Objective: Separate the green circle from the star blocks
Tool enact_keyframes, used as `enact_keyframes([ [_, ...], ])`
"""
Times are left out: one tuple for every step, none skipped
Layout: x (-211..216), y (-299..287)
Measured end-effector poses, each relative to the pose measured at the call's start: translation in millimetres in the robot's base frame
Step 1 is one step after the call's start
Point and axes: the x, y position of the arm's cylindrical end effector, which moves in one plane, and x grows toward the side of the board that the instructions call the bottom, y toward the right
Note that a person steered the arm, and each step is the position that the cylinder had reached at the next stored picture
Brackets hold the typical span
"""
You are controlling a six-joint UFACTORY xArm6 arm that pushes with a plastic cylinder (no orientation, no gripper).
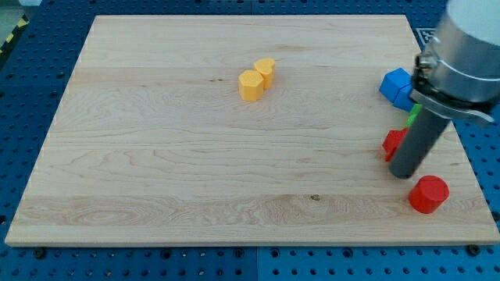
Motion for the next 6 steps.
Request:
enact_keyframes([
  [12, 23],
  [-9, 54],
  [-47, 58],
  [-61, -4],
  [-62, -79],
  [-63, -62],
])
